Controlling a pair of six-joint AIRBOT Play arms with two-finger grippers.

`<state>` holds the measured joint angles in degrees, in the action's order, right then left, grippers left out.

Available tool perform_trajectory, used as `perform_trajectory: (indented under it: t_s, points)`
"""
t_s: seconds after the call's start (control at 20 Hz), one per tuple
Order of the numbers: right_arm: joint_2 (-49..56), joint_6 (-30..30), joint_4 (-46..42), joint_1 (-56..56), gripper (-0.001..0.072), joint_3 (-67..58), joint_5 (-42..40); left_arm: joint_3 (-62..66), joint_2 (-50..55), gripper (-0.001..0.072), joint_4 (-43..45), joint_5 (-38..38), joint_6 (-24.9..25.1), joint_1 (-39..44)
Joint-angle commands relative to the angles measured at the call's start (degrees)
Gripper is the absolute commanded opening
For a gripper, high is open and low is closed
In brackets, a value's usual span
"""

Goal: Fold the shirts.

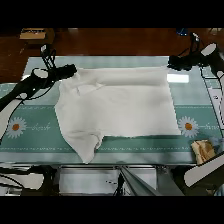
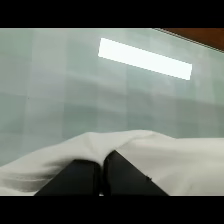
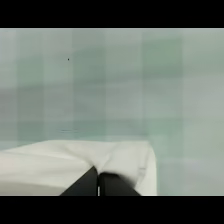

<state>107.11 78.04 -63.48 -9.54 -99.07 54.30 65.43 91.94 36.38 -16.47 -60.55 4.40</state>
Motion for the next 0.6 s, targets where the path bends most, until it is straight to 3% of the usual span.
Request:
perform_trajectory:
  t_s: [0.0, 0.25, 0.35, 0.55]
  points:
    - [0.8, -0.1, -0.2, 0.1, 0.0018, -0.4, 5.0, 0.7, 0.0, 0.0028, 0.0, -6.1, 0.0, -0.9]
    - [0.8, 3.3, -2.0, -0.3, 0.0018, -1.4, 21.4, 4.8, -0.2, 0.0027, 0.1, -37.3, -1.9, -7.4]
    - [0.8, 4.6, -3.5, -0.3, 0.0018, -1.4, 25.5, 4.9, -0.2, 0.0027, 2.3, -43.7, -5.9, -10.3]
    - [0.8, 6.3, -7.6, -0.3, 0.0018, -1.4, 29.4, 4.8, 0.1, 0.0027, 16.6, -50.3, -13.9, -13.3]
